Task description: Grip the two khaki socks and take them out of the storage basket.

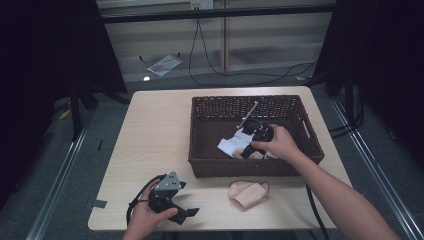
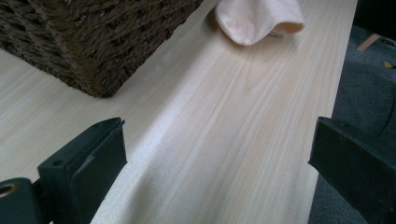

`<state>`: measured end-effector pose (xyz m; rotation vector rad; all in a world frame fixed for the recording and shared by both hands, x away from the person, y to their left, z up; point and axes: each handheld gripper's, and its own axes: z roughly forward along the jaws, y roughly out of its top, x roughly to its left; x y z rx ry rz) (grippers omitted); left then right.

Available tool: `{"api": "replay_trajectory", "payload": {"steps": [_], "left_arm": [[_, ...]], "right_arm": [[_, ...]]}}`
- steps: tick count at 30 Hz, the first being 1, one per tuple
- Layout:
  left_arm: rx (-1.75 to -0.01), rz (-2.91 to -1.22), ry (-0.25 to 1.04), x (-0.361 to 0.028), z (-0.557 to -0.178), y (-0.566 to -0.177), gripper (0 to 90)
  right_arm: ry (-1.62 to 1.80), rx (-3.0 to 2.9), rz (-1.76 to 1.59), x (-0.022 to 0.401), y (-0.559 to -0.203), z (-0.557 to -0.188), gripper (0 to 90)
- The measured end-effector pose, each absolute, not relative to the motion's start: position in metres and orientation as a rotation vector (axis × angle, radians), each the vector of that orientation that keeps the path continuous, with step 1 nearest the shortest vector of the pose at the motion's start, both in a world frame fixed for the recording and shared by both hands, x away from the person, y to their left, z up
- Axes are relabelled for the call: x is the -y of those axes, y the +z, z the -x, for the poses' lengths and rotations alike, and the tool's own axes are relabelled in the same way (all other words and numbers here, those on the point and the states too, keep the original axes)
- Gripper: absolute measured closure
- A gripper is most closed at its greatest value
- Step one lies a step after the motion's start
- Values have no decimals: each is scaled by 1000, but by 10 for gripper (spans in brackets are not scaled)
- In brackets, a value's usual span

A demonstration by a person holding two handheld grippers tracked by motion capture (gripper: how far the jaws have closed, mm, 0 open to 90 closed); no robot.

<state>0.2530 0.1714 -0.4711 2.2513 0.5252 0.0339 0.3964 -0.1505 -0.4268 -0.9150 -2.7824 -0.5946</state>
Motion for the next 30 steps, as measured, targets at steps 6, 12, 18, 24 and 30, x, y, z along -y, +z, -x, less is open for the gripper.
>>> {"api": "replay_trajectory", "payload": {"steps": [6,12,18,24,30], "left_arm": [[-523,-2255,31,-171,-253,-471,32],[-524,-2250,27,-170,-253,-472,32],[-531,-2245,29,-170,-253,-472,32],[-523,-2249,31,-170,-253,-471,32],[-524,-2250,30,-170,-253,-471,32]], "right_arm": [[-618,2773,907,157,-418,-393,834],[-639,2774,904,166,-408,-393,838],[-675,2763,922,172,-398,-392,838],[-681,2770,919,179,-385,-392,837],[-702,2766,911,184,-372,-392,836]]}}
